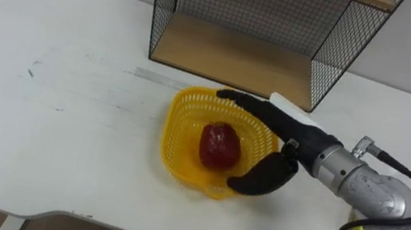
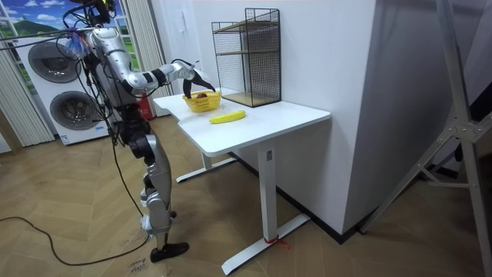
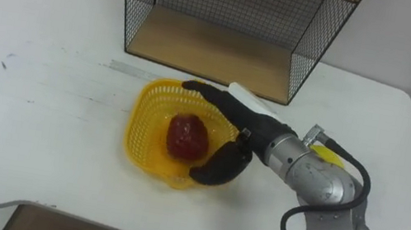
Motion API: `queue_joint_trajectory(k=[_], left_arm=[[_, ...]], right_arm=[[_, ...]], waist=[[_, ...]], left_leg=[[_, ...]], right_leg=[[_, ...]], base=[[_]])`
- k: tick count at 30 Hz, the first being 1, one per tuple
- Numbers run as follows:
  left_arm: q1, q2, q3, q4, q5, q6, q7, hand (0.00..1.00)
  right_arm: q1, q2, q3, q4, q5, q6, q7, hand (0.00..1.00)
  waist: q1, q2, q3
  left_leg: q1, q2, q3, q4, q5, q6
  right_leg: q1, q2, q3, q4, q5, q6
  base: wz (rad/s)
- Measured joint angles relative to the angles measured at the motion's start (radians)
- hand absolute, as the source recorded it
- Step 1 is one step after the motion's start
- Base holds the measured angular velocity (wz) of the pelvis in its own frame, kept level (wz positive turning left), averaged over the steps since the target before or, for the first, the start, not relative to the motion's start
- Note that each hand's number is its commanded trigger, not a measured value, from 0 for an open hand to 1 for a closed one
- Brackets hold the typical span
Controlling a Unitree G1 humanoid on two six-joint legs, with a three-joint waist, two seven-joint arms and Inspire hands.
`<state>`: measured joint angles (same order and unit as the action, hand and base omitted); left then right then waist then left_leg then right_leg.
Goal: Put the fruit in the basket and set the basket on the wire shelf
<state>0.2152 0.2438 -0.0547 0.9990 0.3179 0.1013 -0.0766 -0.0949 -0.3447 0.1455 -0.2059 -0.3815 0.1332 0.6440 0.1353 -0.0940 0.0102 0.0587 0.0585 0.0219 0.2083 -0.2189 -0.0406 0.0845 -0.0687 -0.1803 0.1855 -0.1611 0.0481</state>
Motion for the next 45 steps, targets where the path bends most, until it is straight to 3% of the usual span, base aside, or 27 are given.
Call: queue_joint_trajectory(k=[15, 20, 24, 31, 34, 39, 45], left_arm=[[0.013, -0.005, 0.0, -0.001, -0.002, 0.001, 0.0, 0.0], [0.011, -0.012, 0.003, 0.002, -0.002, 0.0, 0.0, 0.0], [0.022, -0.02, 0.024, 0.003, 0.0, 0.0, 0.0, 0.0], [0.049, -0.034, 0.052, 0.003, 0.001, -0.02, 0.005, 0.0], [0.048, -0.041, 0.08, 0.004, 0.001, -0.03, 0.005, 0.0], [0.04, -0.041, 0.094, 0.042, 0.002, -0.04, 0.004, 0.0], [0.037, -0.041, 0.111, 0.041, 0.038, -0.039, -0.003, 0.0]], right_arm=[[0.0, 0.0, -0.013, -0.01, 0.072, -0.002, -0.026, 0.0], [0.0, 0.0, -0.059, -0.01, 0.108, -0.009, -0.047, 0.0], [0.0, 0.007, -0.132, -0.01, 0.157, -0.016, -0.136, 0.0], [0.028, 0.027, -0.225, -0.007, 0.199, -0.091, -0.323, 0.0], [0.043, 0.026, -0.265, -0.001, 0.242, -0.092, -0.375, 0.0], [0.043, 0.025, -0.304, 0.001, 0.259, -0.112, -0.458, 0.0], [0.043, 0.02, -0.319, 0.076, 0.258, -0.122, -0.538, 0.0]], waist=[[-0.018, 0.0, 0.0006], [-0.024, 0.0, 0.0003], [-0.031, 0.0, 0.0001], [-0.079, 0.012, 0.0002], [-0.086, 0.017, 0.0023], [-0.107, 0.024, -0.002], [-0.106, 0.017, -0.0044]], left_leg=[[-0.003, 0.0, -0.001, 0.005, 0.0, 0.0], [-0.004, 0.0, 0.0, 0.005, 0.0, 0.0], [-0.001, 0.0, 0.0, 0.006, 0.0, 0.0], [0.007, 0.0, 0.004, 0.005, 0.0, 0.0], [0.007, 0.0, 0.009, 0.006, 0.0, 0.0], [0.007, 0.0, 0.009, 0.006, 0.0, 0.0], [0.004, 0.0, 0.009, 0.005, 0.0, 0.0]], right_leg=[[0.0, 0.0, -0.001, 0.0, 0.0, 0.0], [0.0, 0.0, 0.001, 0.0, 0.0, 0.0], [0.002, 0.0, 0.002, 0.001, 0.0, 0.0], [0.007, 0.0, 0.008, 0.0, 0.0, 0.0], [0.005, 0.001, 0.012, 0.001, 0.001, -0.001], [0.004, 0.002, 0.013, 0.002, 0.001, -0.001], [0.0, 0.002, 0.013, 0.002, 0.001, -0.001]], base=[[0.0], [0.0], [0.0], [-0.02], [-0.05], [0.0], [0.0]])
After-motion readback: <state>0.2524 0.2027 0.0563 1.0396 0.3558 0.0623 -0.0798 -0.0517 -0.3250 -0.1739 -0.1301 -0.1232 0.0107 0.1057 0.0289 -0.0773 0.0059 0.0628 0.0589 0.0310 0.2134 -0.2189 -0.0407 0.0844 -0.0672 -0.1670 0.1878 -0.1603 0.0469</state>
